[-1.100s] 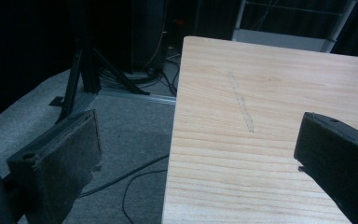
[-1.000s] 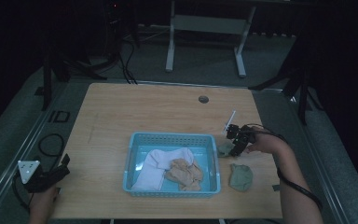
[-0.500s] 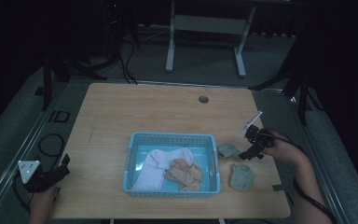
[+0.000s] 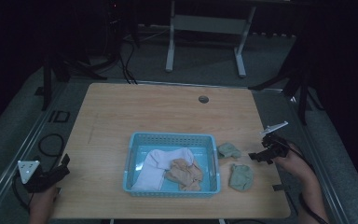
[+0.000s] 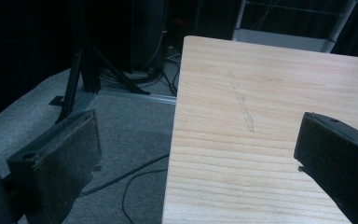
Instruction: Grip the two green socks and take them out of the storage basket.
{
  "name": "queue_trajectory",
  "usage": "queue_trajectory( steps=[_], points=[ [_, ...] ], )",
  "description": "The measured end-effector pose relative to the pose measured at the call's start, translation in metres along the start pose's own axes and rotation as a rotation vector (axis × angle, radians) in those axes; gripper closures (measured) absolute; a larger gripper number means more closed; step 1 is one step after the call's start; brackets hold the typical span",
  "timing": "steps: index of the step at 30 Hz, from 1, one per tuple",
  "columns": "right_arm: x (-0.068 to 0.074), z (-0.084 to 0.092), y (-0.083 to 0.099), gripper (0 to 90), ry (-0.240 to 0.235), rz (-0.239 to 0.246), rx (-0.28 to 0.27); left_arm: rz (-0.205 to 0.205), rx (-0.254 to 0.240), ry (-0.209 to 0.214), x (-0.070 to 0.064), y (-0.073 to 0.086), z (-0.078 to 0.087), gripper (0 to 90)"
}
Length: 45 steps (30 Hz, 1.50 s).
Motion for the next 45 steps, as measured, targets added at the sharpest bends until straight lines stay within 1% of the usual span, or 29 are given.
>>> queue_trajectory(
  steps=[3, 5, 6, 7, 9, 11, 12, 13, 14, 15, 17, 18, 20, 21, 22, 24, 27, 29, 30, 31, 33, 34, 35, 36, 37, 39, 41, 44, 45],
  points=[
    [-0.005, 0.0, 0.009, 13.4, 0.025, -0.037, -0.04, 0.0, 0.0, 0.0, 0.0, 0.0, 0.0, 0.7],
    [-0.008, 0.0, 0.016, 12.9, 0.052, -0.06, -0.057, -0.001, -0.001, 0.0, 0.0, 0.0, 0.0, 0.7],
    [-0.008, 0.0, 0.016, 12.9, 0.052, -0.06, -0.057, -0.001, -0.001, 0.0, 0.0, 0.0, 0.0, 0.7],
    [-0.012, 0.0, 0.023, 12.9, 0.083, -0.089, -0.086, -0.001, -0.001, 0.0, 0.0, 0.0, 0.0, 0.7],
    [-0.013, 0.001, 0.028, 12.9, 0.109, -0.112, -0.111, -0.002, -0.001, 0.0, 0.0, 0.0, 0.0, 0.7],
    [-0.015, 0.002, 0.031, 12.9, 0.133, -0.157, -0.156, -0.001, -0.001, 0.0, 0.0, 0.0, 0.0, 0.7],
    [-0.016, 0.003, 0.033, 12.8, 0.149, -0.167, -0.178, -0.002, -0.002, 0.0, 0.0, 0.0, 0.0, 0.7],
    [-0.016, 0.004, 0.035, 12.8, 0.17, -0.191, -0.21, -0.002, -0.002, 0.0, 0.0, 0.0, 0.0, 0.7],
    [-0.016, 0.004, 0.035, 12.8, 0.17, -0.191, -0.21, -0.002, -0.002, 0.0, 0.0, 0.0, 0.0, 0.7],
    [-0.015, 0.005, 0.038, 12.4, 0.188, -0.22, -0.255, -0.002, -0.002, 0.0, 0.0, 0.0, 0.0, 0.7],
    [-0.014, 0.004, 0.043, 12.5, 0.216, -0.255, -0.297, -0.003, 0.0, 0.0, 0.0, 0.0, 0.0, 0.7],
    [-0.013, 0.003, 0.045, 12.5, 0.219, -0.261, -0.298, -0.003, 0.0, 0.001, 0.0, 0.0, 0.0, 0.7],
    [-0.01, -0.001, 0.051, 12.9, 0.257, -0.277, -0.297, -0.001, -0.002, 0.0, 0.0, 0.0, 0.0, 0.7],
    [-0.009, -0.003, 0.054, 12.7, 0.268, -0.267, -0.286, -0.001, -0.001, 0.001, 0.0, 0.0, 0.0, 0.7],
    [-0.008, -0.004, 0.058, 12.7, 0.286, -0.276, -0.292, -0.001, -0.002, 0.0, 0.0, 0.0, 0.0, 0.7],
    [-0.005, -0.004, 0.061, 12.4, 0.281, -0.304, -0.328, -0.001, -0.001, 0.001, 0.0, 0.0, 0.0, 0.7],
    [-0.002, -0.002, 0.068, 12.4, 0.306, -0.343, -0.378, 0.0, -0.004, 0.003, 0.0, 0.0, 0.0, 0.7],
    [-0.002, 0.001, 0.073, 12.5, 0.357, -0.365, -0.398, -0.001, -0.004, 0.002, 0.0, 0.0, 0.0, 0.7],
    [-0.002, 0.003, 0.076, 12.5, 0.371, -0.378, -0.409, -0.001, -0.004, 0.002, 0.0, 0.0, 0.0, 0.7],
    [-0.002, 0.005, 0.08, 12.5, 0.386, -0.4, -0.433, -0.002, -0.004, 0.004, 0.0, 0.0, 0.0, 0.7],
    [-0.002, 0.008, 0.084, 11.8, 0.395, -0.429, -0.468, -0.002, -0.005, 0.002, 0.0, 0.0, 0.0, 0.7],
    [-0.003, 0.012, 0.087, 11.3, 0.444, -0.445, -0.498, -0.002, -0.005, 0.002, 0.0, 0.0, 0.0, 0.7],
    [-0.003, 0.015, 0.089, 11.2, 0.475, -0.462, -0.526, -0.004, -0.004, 0.002, 0.0, 0.0, 0.0, 0.7],
    [-0.003, 0.015, 0.089, 11.2, 0.475, -0.462, -0.526, -0.004, -0.004, 0.002, 0.0, 0.0, 0.0, 0.7],
    [-0.002, 0.021, 0.093, 11.3, 0.485, -0.496, -0.601, -0.004, -0.003, 0.001, 0.0, 0.0, 0.0, 0.7],
    [-0.001, 0.023, 0.096, 11.3, 0.491, -0.508, -0.63, -0.003, -0.003, 0.001, 0.0, 0.0, 0.0, 0.7],
    [0.001, 0.022, 0.098, 11.2, 0.484, -0.519, -0.633, -0.003, -0.003, 0.001, 0.0, 0.0, 0.0, 0.7],
    [0.003, 0.019, 0.101, 11.2, 0.495, -0.519, -0.636, -0.004, -0.002, 0.001, 0.0, 0.0, 0.0, 0.7],
    [0.007, 0.018, 0.104, 11.3, 0.515, -0.517, -0.669, -0.004, -0.002, 0.002, 0.0, 0.0, 0.0, 0.7]
  ],
)
Point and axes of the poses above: each handheld gripper's, and its own axes: z roughly backward along the jaws, y roughly out of its underside, x roughly to its left, the point moved 6 cm from there along -z, roughly forward along the jaws, and after that the axes turned 2 degrees about -y, right-handed, at the moved point
